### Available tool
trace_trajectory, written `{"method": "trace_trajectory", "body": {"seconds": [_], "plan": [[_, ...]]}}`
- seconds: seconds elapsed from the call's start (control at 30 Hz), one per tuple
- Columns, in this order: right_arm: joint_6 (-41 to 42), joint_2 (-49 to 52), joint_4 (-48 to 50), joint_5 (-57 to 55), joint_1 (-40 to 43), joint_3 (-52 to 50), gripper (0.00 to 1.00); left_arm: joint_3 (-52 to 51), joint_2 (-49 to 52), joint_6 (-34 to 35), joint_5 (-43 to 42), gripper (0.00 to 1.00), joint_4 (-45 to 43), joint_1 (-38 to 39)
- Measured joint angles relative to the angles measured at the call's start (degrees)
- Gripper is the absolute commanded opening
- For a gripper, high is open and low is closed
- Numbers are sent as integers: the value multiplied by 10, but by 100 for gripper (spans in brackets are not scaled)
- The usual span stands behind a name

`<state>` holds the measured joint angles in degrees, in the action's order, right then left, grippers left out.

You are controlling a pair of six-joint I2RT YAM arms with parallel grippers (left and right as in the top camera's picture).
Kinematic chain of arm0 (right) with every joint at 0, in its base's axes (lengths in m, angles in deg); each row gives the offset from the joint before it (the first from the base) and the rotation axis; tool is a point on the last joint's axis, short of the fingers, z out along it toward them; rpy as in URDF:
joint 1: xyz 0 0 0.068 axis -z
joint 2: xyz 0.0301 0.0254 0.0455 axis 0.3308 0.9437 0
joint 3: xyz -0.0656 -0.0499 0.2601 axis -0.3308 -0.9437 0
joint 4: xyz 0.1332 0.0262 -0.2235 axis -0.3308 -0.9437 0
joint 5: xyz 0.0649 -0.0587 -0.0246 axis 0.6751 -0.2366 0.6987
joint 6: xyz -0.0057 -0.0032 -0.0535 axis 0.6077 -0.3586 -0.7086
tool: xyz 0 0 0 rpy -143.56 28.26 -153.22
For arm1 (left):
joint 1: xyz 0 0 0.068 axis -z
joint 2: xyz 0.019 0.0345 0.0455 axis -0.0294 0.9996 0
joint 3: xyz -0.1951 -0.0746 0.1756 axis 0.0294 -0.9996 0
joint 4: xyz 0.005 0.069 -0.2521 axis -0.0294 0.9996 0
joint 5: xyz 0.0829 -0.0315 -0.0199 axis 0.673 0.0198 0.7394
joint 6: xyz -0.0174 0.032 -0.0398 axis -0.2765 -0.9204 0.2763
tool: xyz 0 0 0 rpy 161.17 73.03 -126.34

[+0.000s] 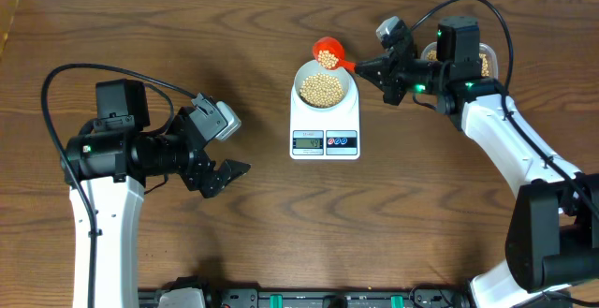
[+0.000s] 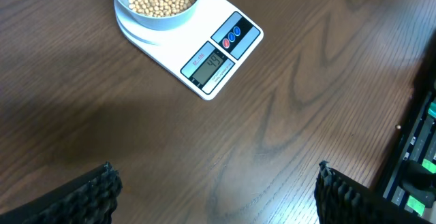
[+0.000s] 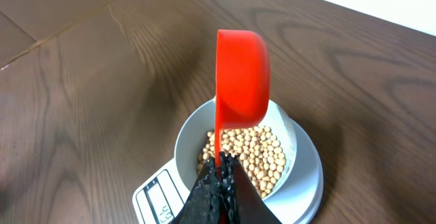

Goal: Scoop item into bowl and weigh 50g on scale

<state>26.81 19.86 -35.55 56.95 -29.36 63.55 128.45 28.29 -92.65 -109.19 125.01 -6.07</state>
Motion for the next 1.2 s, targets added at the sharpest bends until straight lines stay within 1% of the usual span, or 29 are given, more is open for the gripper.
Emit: {"method": "trace_trajectory", "body": {"seconds": [0.3, 1.2], "plan": [[0, 0, -6, -18, -2, 0, 1, 0, 0, 0, 0, 93, 0, 0], [0, 0, -2, -7, -2, 0, 1, 0, 0, 0, 0, 93, 0, 0]]}}
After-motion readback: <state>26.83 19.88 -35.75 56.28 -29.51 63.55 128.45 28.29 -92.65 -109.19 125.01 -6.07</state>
